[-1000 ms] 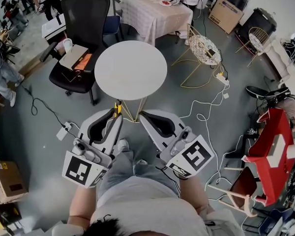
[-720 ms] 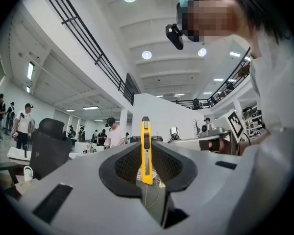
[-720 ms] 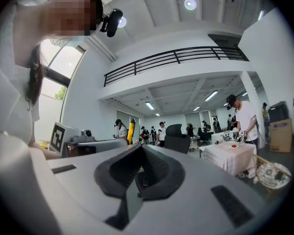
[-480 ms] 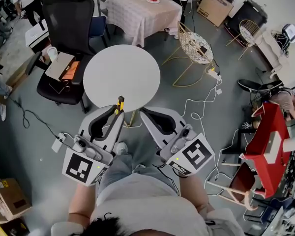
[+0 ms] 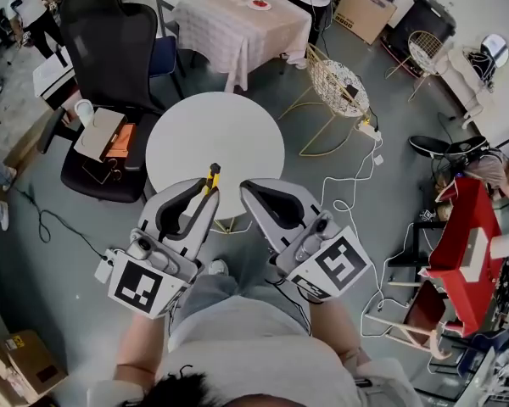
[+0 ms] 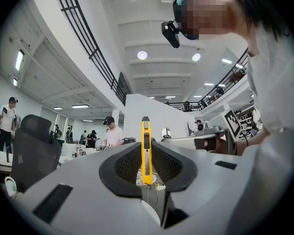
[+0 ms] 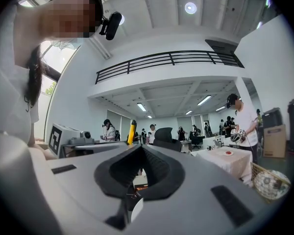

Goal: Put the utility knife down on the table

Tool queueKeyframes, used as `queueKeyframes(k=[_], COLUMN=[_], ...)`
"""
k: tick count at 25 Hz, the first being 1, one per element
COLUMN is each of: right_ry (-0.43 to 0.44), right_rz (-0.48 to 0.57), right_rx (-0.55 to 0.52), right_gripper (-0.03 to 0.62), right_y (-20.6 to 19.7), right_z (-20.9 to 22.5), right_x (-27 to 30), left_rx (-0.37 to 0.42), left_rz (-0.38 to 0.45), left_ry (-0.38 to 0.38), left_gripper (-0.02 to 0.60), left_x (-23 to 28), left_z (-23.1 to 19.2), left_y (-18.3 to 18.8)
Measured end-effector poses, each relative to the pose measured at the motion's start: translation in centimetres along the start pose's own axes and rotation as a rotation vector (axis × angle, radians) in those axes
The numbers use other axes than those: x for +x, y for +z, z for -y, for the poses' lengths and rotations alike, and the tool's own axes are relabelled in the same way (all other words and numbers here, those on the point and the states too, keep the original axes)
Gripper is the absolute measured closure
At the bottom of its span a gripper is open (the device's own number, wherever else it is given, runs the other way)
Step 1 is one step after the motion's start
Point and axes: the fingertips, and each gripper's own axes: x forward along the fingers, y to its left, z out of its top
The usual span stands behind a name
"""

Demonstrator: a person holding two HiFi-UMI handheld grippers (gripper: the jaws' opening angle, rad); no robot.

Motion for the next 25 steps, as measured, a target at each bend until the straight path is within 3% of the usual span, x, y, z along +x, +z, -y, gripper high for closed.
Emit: queueKeyframes(k=[12,19,25], right_ry=[-0.046,0.021,0.124], right_rz=[-0.02,-0.021,-0.028], right_rx=[-0.004,0.012,0.02], right_gripper=[0.586,0.586,0.586], right_y=[-0.8,-1.1,-1.1], right_z=[3.7,8.5,13.2], right_x=[2.6,3.7,5.6], left_rx=[-0.021,-0.028,-0.021], left_rz=[0.0,-0.033,-0.035], left_ry=[-0.047,0.01,0.106], left_gripper=[0.514,0.515,0.514], left_x=[3.5,7.6,11.6], left_z=[-3.4,-4.4,-6.2], left_y=[-1.2,-2.7,-3.5])
